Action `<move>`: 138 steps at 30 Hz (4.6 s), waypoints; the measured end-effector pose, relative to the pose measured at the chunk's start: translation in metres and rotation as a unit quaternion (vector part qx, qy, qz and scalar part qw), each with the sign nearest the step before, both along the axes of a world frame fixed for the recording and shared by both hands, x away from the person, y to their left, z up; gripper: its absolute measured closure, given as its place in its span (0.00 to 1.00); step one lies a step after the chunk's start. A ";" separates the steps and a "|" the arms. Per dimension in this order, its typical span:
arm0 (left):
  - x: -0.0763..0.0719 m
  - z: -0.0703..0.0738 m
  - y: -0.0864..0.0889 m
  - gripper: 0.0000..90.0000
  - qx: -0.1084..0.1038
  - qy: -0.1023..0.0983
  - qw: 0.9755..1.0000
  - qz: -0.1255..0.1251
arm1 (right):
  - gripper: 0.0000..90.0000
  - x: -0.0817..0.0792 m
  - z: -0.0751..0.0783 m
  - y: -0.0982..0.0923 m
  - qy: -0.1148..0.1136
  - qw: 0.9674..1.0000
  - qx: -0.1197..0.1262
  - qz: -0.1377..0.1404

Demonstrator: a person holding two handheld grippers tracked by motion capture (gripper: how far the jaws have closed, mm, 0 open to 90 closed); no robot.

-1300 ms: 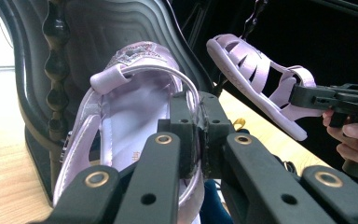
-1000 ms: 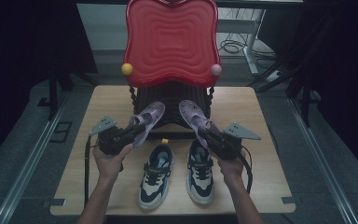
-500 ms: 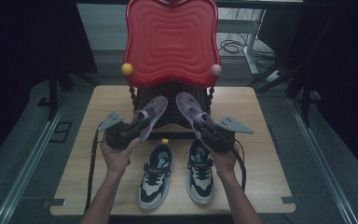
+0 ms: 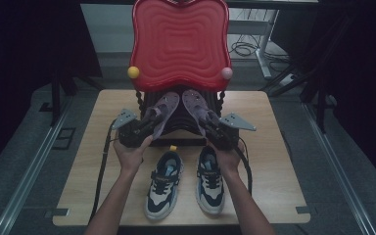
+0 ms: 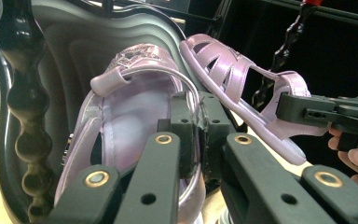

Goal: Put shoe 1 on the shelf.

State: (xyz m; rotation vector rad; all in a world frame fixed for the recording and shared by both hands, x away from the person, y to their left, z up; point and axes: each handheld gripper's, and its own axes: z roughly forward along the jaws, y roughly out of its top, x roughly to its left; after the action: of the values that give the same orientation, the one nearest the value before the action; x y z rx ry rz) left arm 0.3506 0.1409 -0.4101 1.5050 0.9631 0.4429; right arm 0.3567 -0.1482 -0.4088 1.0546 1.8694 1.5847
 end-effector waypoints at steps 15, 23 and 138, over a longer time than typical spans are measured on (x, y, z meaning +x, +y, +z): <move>0.015 0.000 -0.006 0.96 0.000 -0.009 1.000 0.017 | 0.95 0.018 0.000 0.015 -0.008 1.000 0.004 -0.019; 0.023 0.003 -0.015 0.96 0.009 -0.025 0.999 0.028 | 0.94 0.026 0.004 0.022 -0.014 0.999 0.008 -0.033; -0.005 -0.020 -0.005 0.64 0.005 0.016 1.000 0.006 | 0.65 0.011 -0.002 -0.004 0.032 0.999 -0.036 0.020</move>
State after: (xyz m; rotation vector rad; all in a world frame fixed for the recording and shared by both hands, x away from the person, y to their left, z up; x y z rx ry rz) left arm 0.3454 0.1360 -0.4302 1.5202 0.9965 0.4333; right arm 0.3673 -0.1527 -0.4105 1.0544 1.9857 1.5101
